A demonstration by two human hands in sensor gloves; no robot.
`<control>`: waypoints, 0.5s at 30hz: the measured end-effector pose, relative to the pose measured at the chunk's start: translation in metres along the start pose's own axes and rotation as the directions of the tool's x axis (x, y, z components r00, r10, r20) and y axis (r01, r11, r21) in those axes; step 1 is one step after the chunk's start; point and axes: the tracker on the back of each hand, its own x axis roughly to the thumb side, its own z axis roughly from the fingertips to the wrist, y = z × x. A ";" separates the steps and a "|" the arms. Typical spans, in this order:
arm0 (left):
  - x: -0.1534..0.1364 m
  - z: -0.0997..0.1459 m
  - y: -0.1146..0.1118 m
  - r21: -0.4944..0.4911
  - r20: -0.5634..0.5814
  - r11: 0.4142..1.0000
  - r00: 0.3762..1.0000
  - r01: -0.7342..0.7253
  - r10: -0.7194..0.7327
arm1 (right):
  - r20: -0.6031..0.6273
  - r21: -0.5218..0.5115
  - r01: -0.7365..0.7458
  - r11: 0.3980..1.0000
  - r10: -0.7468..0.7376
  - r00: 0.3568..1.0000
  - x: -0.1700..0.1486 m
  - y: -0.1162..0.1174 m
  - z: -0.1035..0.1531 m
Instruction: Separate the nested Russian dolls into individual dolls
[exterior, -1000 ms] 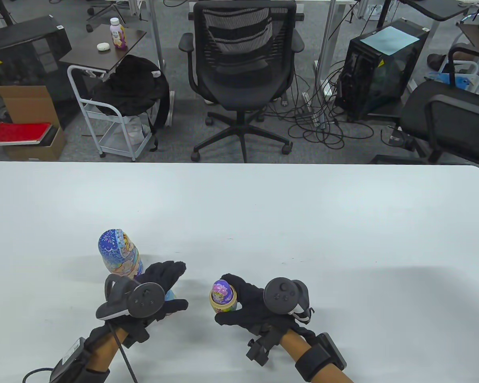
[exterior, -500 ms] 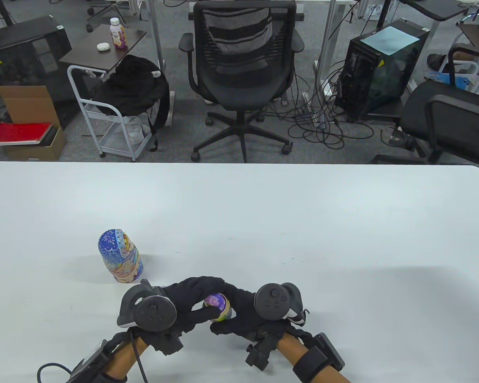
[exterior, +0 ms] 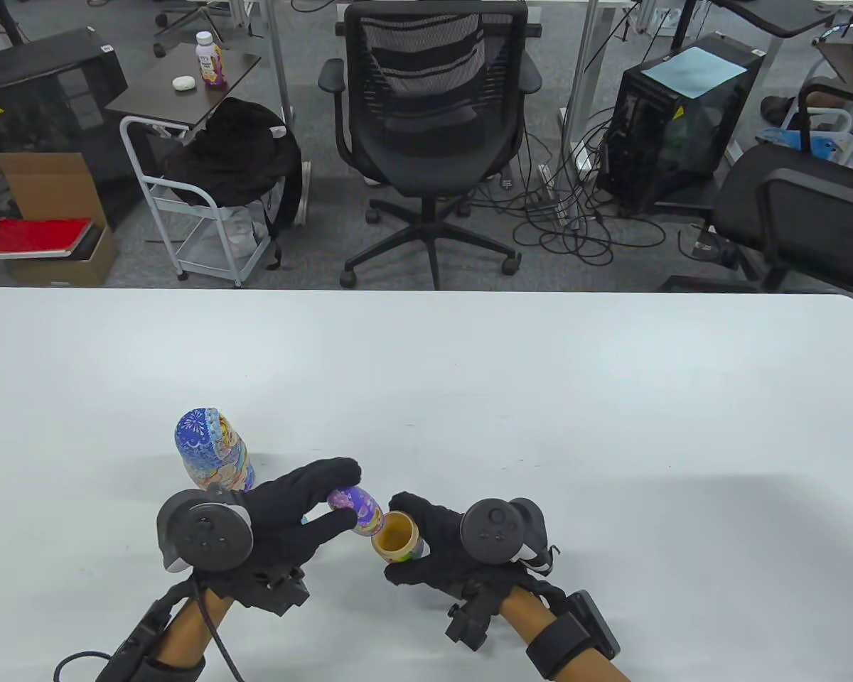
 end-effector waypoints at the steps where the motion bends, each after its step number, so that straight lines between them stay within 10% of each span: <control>1: -0.002 0.000 -0.001 -0.006 -0.010 1.000 1.000 0.014 -0.014 | -0.004 -0.006 -0.007 1.000 0.007 1.000 -0.001 -0.002 0.000; 15: -0.024 -0.006 -0.063 -0.290 -0.037 0.914 0.951 0.285 -0.308 | -0.049 -0.091 -0.011 0.996 0.007 0.999 -0.016 -0.022 0.002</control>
